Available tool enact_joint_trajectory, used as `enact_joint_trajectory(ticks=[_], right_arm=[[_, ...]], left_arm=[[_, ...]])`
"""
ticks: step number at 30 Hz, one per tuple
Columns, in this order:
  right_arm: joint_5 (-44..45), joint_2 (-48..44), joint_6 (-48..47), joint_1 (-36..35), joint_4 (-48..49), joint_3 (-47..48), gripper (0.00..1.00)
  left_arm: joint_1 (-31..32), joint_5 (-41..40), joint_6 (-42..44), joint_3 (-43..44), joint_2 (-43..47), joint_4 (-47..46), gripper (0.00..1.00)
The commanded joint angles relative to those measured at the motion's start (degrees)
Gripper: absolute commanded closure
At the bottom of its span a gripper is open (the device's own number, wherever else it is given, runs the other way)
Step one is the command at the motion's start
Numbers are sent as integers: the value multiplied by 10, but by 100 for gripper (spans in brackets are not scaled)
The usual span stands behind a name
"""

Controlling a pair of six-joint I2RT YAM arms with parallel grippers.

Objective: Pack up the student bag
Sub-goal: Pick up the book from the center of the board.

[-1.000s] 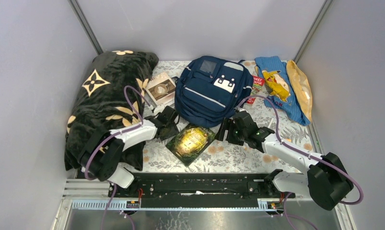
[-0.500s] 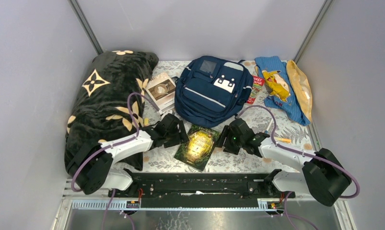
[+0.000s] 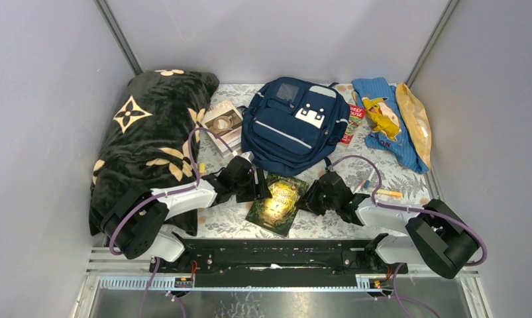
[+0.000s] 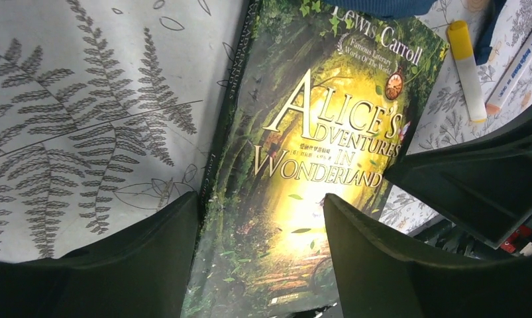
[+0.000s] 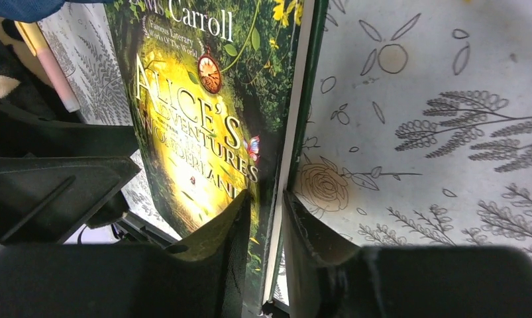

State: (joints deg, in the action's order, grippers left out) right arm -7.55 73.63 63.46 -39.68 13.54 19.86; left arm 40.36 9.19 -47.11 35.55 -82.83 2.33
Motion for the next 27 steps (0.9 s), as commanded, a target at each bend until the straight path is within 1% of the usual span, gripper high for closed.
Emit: enact_joint_trajectory(ticks=[1, 8, 10, 14, 16, 18, 20, 23, 27], right_arm=[[2, -45, 12, -6, 29, -6, 71], [21, -153, 2, -6, 7, -35, 67], [17, -168, 0, -6, 1, -36, 66], [-3, -199, 7, -6, 27, -51, 65], [-5, -210, 16, -6, 46, -65, 63], [-2, -216, 30, -6, 58, -76, 63], [3, -217, 39, -6, 52, -79, 70], [15, -227, 47, -6, 16, -72, 99], [23, -267, 20, -6, -46, -52, 100]], left_arm=[[26, 66, -3, -8, -18, -46, 25], [63, 43, -33, -3, -44, -53, 25], [70, 43, -37, 3, -53, -53, 25], [79, 40, -43, 7, -60, -52, 25], [81, 40, -45, 5, -57, -53, 25], [83, 39, -46, 3, -50, -51, 25], [83, 32, -44, 4, -44, -42, 25], [83, 17, -32, 16, -30, -7, 24], [83, -27, 2, 46, 17, 81, 20]])
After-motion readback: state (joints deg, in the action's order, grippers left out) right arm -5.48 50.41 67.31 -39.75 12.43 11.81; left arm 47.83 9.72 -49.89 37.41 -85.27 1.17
